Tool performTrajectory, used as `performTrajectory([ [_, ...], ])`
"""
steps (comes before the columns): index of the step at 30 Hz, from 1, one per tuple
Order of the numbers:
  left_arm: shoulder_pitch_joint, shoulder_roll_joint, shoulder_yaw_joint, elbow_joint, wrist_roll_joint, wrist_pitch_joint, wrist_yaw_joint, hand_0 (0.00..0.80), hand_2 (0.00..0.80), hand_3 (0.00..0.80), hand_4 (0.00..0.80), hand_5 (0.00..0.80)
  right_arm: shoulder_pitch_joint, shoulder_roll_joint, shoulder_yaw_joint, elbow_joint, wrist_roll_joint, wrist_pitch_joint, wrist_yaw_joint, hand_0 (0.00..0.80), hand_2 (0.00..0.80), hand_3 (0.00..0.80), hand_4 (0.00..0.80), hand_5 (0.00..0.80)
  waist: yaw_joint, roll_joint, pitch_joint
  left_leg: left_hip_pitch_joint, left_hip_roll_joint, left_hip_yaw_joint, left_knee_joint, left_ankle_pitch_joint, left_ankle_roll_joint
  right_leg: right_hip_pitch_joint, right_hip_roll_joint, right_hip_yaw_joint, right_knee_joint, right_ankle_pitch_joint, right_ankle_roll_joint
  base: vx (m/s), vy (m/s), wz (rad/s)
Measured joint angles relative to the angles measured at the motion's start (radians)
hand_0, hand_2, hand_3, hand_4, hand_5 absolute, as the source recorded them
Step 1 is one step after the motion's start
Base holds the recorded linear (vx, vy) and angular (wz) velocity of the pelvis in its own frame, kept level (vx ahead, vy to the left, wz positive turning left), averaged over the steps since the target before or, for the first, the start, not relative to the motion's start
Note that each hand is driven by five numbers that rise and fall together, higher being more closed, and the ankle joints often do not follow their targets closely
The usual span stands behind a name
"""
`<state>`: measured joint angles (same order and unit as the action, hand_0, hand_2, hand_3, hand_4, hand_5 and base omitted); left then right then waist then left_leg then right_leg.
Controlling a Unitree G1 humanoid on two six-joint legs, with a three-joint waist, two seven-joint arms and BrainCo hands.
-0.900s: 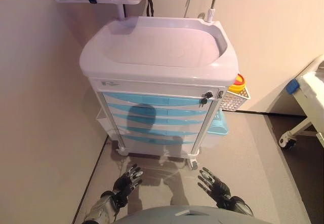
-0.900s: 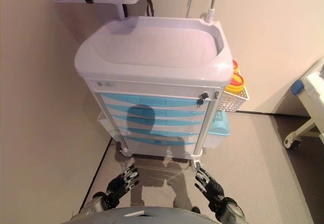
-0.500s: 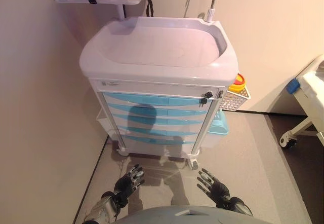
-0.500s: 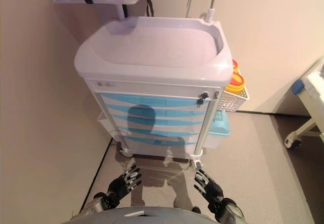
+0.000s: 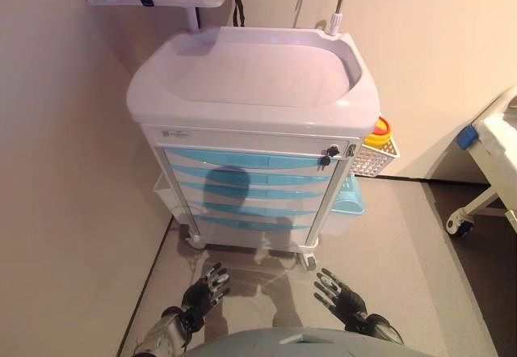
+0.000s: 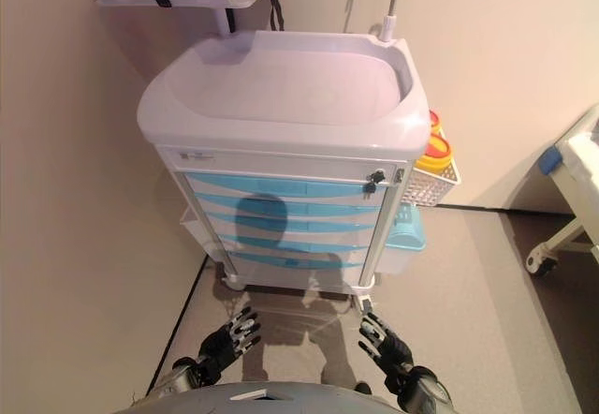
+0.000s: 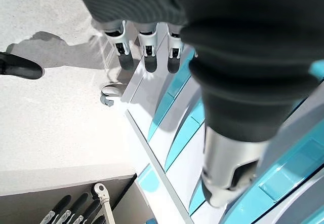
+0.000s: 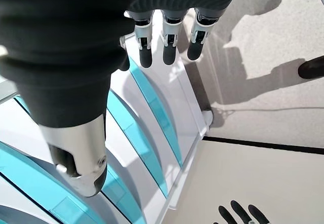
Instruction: Open the drawer and pick up the medicine
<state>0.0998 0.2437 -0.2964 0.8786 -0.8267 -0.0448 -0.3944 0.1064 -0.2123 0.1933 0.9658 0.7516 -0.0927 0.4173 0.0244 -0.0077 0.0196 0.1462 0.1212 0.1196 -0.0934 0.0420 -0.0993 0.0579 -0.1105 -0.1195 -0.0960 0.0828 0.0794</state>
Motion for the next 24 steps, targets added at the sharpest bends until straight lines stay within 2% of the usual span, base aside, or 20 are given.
performTrajectory([
  [10, 0.001, -0.002, 0.001, 0.0, -0.059, -0.001, -0.005, 0.0, 0.0, 0.0, 0.0, 0.0, 0.003, -0.001, -0.001, 0.001, 0.0, -0.005, 0.001, 0.0, 0.0, 0.0, 0.0, 0.0, 0.0, 0.001, 0.001, 0.0, 0.0, -0.001, 0.0, 0.0, 0.0, 0.0, 0.0, 0.0, 0.0, 0.0, 0.0, 0.013, 0.006, 0.0],
  [13, 0.004, -0.008, 0.023, 0.001, -0.092, 0.004, -0.012, 0.0, 0.0, 0.0, 0.0, 0.0, 0.01, -0.002, -0.001, 0.003, 0.0, -0.009, 0.004, 0.0, 0.0, 0.0, 0.0, 0.0, 0.0, 0.001, 0.001, 0.0, 0.0, -0.001, 0.0, 0.0, 0.0, 0.0, 0.0, 0.0, 0.0, 0.0, 0.0, 0.06, 0.03, 0.0],
  [24, 0.013, -0.01, 0.079, 0.001, -0.293, 0.087, -0.094, 0.0, 0.0, 0.0, 0.0, 0.0, 0.042, -0.015, -0.024, -0.013, 0.004, -0.025, 0.029, 0.0, 0.0, 0.0, 0.0, 0.0, -0.001, -0.007, 0.062, -0.049, -0.003, 0.0, 0.015, 0.003, 0.001, -0.064, 0.0, 0.009, 0.034, 0.001, 0.001, -0.002, 0.026, -0.03],
])
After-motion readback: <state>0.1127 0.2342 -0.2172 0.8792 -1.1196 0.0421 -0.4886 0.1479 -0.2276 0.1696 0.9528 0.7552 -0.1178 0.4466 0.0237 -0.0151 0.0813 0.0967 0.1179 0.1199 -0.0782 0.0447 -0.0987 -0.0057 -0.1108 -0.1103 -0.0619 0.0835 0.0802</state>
